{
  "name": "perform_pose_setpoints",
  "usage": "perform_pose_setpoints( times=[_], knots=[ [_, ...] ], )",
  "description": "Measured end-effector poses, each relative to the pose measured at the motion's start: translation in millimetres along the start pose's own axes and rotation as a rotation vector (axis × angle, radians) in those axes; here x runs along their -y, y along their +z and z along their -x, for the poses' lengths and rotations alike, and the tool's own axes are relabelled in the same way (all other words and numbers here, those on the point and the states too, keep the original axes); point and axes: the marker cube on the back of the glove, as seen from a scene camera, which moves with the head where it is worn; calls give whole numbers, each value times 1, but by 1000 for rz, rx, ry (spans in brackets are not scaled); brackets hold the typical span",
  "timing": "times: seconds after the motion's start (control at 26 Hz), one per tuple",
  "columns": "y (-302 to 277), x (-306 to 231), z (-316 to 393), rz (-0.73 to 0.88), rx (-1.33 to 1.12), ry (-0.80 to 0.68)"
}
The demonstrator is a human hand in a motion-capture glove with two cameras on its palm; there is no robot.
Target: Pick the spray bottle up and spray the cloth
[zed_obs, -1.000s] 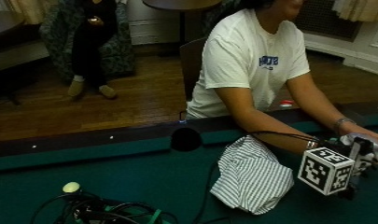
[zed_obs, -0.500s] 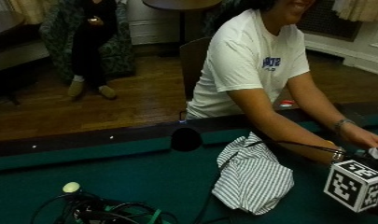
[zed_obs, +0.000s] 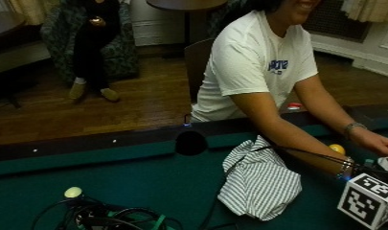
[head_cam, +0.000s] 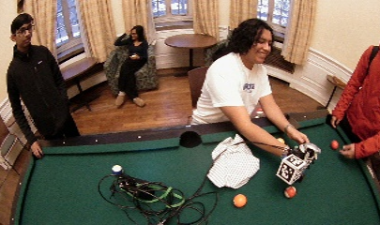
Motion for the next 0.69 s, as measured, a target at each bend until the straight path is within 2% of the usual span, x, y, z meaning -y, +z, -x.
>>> perform_pose_setpoints(
  times=[0.27, 0.46, 0.69],
  knots=[
    [-20, -23, -13, 113, -127, 50],
    [-69, -62, -14, 225, -408, 62],
    [-117, -91, 5, 163, -556, 31]
  ],
)
